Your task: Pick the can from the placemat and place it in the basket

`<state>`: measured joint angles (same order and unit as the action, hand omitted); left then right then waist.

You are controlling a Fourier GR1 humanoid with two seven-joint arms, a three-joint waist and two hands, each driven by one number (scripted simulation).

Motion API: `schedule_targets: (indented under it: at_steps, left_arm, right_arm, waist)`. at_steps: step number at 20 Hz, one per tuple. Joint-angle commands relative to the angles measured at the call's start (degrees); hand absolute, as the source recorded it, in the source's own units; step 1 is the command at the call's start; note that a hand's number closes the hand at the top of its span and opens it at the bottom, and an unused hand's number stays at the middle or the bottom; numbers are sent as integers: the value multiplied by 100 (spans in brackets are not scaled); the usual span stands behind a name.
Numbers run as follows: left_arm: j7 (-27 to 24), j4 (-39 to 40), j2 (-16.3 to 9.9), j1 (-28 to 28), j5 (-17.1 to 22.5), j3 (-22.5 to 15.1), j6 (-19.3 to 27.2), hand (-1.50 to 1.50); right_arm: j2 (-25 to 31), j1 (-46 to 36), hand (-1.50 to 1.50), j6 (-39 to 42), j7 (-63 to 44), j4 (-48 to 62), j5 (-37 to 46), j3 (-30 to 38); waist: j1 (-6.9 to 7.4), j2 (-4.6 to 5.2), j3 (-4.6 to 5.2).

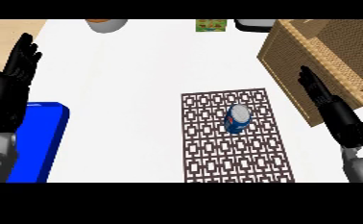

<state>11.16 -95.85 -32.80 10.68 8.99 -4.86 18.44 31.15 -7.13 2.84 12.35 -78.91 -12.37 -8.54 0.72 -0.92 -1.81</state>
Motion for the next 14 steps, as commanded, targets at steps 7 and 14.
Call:
schedule_targets:
  at_steps: [7,14]
  left_arm:
    - [-631,-334,1392,-746,509,-565,35,0]
    - [-912,-129,1632,-767,439,-586,77,0]
  right_arm:
    - [-278,-286,150,290,381,-1759,360,-689]
    - [-2174,409,-150,-2692,-1140,-2154,2663,-2263]
  waist:
    - [-20,28,213]
    - [-180,41,203]
